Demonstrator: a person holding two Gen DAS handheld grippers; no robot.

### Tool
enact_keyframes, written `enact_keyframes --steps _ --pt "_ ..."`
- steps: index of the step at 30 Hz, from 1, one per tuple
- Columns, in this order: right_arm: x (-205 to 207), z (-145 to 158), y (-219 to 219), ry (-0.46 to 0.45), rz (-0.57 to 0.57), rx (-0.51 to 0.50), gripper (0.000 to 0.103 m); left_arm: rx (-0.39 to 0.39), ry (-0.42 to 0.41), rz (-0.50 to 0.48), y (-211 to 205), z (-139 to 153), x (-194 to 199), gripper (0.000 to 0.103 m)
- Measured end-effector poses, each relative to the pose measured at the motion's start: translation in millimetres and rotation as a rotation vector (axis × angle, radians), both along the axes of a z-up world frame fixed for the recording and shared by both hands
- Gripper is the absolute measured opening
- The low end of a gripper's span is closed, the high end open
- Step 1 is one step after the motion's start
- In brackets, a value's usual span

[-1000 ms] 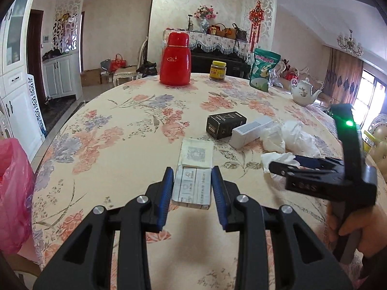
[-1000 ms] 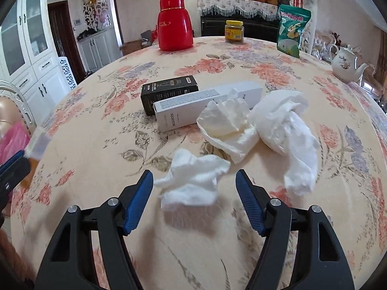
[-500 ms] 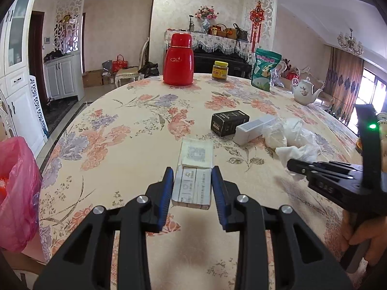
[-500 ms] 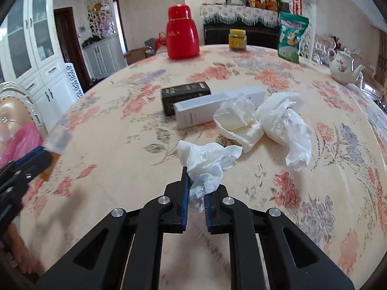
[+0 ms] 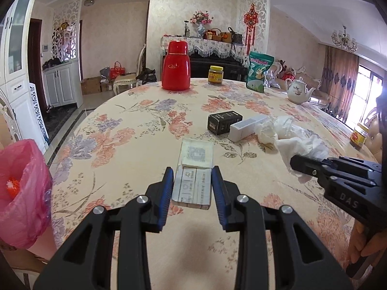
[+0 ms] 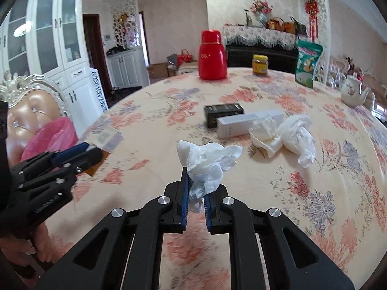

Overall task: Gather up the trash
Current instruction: 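Grasp the paper packet with the left tool while the right tool grasps a tissue, then carry the packet and tissue to the pink bin and open both tools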

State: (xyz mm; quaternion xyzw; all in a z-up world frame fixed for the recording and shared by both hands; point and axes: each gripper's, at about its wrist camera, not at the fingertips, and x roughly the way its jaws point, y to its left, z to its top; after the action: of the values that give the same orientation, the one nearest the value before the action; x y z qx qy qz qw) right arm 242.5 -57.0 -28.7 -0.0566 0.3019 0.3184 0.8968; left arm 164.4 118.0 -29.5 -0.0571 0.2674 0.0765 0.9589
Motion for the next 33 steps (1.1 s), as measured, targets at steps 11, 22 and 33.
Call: enact_keyframes --steps 11,22,33 --pt "-40.3 22.9 41.8 -0.097 0.131 0.013 0.013 0.011 -0.066 0.05 26.4 13.6 -48.4 0.032" --pt "-62.6 26.3 133.7 -0.102 0.346 0.02 0.013 0.021 -0.115 0.256 110.4 23.9 -108.6 0.032" --pt "-85.4 23.4 259.1 -0.088 0.593 0.026 0.013 0.045 -0.081 0.465 225.2 29.1 -152.7 0.032"
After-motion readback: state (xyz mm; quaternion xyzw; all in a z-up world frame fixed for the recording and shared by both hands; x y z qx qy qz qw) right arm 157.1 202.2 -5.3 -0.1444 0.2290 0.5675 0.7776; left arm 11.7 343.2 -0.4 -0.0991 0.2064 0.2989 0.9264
